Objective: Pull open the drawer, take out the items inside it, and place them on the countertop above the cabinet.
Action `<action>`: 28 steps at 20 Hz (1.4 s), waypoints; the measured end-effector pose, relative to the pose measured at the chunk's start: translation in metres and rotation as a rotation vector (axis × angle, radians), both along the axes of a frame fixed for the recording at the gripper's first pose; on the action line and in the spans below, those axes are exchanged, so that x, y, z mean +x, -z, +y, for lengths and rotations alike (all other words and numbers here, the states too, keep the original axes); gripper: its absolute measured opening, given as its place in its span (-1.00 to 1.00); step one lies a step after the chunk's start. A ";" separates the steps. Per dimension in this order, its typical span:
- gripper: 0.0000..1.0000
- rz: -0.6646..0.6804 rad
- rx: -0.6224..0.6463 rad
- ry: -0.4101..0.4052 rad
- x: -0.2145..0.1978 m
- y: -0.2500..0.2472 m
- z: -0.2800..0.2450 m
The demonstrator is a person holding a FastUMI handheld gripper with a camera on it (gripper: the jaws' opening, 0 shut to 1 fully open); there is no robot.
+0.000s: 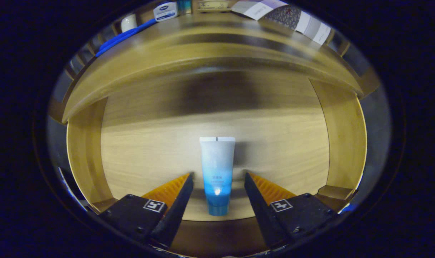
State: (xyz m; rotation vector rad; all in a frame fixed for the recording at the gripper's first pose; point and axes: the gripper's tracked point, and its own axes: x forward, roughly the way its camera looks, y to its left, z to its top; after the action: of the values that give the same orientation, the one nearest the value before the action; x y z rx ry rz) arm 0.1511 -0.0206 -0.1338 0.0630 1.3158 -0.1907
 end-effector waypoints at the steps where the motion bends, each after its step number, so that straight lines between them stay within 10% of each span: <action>1: 0.74 0.007 -0.009 -0.004 0.001 0.003 -0.002; 6: 0.09 0.024 -0.009 -0.010 -0.003 0.010 -0.002; 28: -0.04 -0.197 0.007 -0.074 -0.025 -0.107 0.006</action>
State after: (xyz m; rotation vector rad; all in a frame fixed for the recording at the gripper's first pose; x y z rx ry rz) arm 0.1264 -0.0145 -0.0268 0.0375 1.1206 -0.1137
